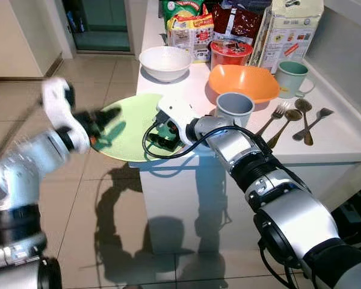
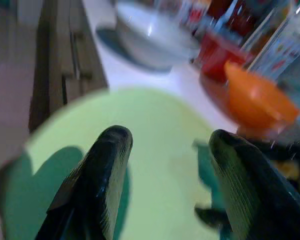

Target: Setting the table

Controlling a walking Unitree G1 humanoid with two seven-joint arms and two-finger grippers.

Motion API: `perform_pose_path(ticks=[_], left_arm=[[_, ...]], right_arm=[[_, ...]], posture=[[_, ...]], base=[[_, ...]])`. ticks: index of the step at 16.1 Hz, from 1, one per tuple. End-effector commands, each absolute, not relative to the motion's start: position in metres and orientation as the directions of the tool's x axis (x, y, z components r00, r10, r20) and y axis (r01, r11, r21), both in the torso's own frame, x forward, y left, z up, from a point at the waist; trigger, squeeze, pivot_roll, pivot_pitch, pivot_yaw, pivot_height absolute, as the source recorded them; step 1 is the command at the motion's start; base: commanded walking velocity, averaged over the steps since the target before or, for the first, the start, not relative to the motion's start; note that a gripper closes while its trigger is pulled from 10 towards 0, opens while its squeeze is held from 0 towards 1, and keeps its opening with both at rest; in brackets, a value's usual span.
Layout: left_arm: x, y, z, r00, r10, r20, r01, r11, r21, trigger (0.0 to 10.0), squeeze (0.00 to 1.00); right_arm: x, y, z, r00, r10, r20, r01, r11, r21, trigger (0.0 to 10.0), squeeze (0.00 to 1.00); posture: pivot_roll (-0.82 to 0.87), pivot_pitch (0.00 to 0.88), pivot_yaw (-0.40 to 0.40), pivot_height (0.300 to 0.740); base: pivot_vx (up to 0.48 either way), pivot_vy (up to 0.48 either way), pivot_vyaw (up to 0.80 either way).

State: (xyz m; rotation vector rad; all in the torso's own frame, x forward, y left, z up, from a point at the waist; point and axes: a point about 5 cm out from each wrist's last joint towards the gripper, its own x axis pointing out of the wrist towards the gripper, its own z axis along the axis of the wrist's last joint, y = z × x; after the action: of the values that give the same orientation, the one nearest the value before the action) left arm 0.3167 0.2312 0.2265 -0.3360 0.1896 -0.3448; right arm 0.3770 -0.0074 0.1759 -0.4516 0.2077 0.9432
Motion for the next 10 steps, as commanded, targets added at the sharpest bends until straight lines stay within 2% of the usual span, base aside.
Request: perform_pose_path(ticks=[1,3,6,8,10], left_arm=[[0.316,0.241,0.242,0.938,-0.340,-0.071,0.301,0.898,-0.319,10.0,0.00],[0.315,0.259,0.247,0.957,-0.282,-0.068,0.251,0.923,-0.292,10.0,0.00],[0.308,0.293,0.236,0.975,-0.148,-0.164,0.116,0.975,-0.191,10.0,0.00],[0.302,0.302,0.221,0.965,-0.109,-0.240,0.077,0.988,-0.138,10.0,0.00],[0.300,0.301,0.210,0.956,-0.115,-0.270,0.070,0.983,-0.171,10.0,0.00]], right_arm=[[0.378,-0.019,0.164,0.590,0.688,-0.423,-0.807,0.518,-0.284,10.0,0.00],[0.379,-0.023,0.160,0.598,0.671,-0.438,-0.801,0.523,-0.291,10.0,0.00],[0.381,-0.034,0.157,0.619,0.639,-0.457,-0.784,0.539,-0.308,10.0,0.00],[0.383,-0.039,0.156,0.630,0.625,-0.461,-0.774,0.548,-0.316,10.0,0.00],[0.383,-0.040,0.156,0.632,0.622,-0.462,-0.773,0.549,-0.318,10.0,0.00]], posture=[[0.07,0.000,-0.002,0.740],[0.07,0.000,-0.002,0.740],[0.07,0.000,-0.004,0.740],[0.07,0.000,-0.004,0.740],[0.07,0.000,-0.006,0.740]], base=[[0.000,0.000,0.00],[0.000,0.000,0.00],[0.000,0.000,0.00],[0.000,0.000,0.00],[0.000,0.000,0.00]])
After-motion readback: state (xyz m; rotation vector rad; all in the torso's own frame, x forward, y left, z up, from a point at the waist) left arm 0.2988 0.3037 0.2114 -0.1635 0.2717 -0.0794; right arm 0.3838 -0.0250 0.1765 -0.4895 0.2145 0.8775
